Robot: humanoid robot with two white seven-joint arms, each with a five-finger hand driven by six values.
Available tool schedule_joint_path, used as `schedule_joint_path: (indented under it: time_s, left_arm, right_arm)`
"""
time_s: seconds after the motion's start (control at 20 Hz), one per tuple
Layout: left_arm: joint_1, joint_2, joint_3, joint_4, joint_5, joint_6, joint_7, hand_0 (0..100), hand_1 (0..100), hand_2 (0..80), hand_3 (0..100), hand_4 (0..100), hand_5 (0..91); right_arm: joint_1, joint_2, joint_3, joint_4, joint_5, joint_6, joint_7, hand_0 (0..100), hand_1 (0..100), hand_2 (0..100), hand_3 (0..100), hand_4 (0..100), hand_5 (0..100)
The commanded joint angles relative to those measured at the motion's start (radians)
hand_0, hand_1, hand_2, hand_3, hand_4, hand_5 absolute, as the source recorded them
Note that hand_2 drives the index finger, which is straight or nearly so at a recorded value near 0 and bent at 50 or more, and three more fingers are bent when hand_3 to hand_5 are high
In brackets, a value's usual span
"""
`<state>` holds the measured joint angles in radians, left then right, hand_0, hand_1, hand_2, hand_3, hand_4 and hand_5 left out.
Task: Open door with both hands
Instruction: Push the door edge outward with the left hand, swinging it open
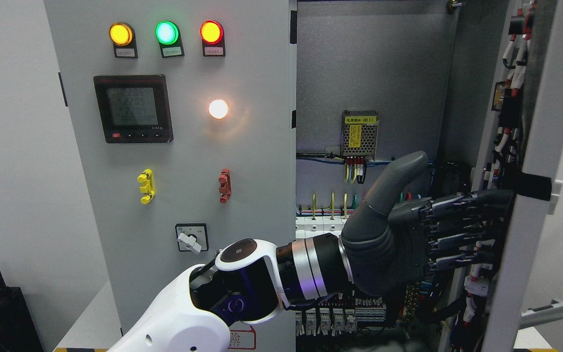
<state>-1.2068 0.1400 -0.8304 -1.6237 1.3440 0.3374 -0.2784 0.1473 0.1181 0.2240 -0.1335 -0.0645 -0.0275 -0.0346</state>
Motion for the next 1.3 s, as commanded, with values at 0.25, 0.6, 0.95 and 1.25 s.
schedule_joint_path:
  time_s: [0.25,0.6,0.95,1.25]
  left_arm:
    - [-0.088,-0.08,-0.111,0.007,0.009,-0.017,0.005,0,0,0.0,0,4,0.0]
    - [-0.149,-0.128,-0.142,0.041,0.027,-0.018,0.041,0,0,0.0,0,4,0.0]
    - [-0.204,-0.163,-0.225,0.136,0.058,-0.063,0.042,0,0,0.0,0,4,0.0]
    - [-0.258,-0.174,-0.322,0.162,0.107,-0.142,0.071,0,0,0.0,0,4,0.0]
  right_arm:
    - [0.0,0.0,0.0,0.0,0.0,0.0,-0.001,0,0,0,0,0,0]
    - [0.0,0.0,0.0,0.0,0.0,0.0,0.001,0,0,0,0,0,0]
    - [0.0,0.0,0.0,0.0,0.0,0.0,0.001,0,0,0,0,0,0]
    - [0.0,0.0,0.0,0.0,0.0,0.0,-0.001,0,0,0,0,0,0]
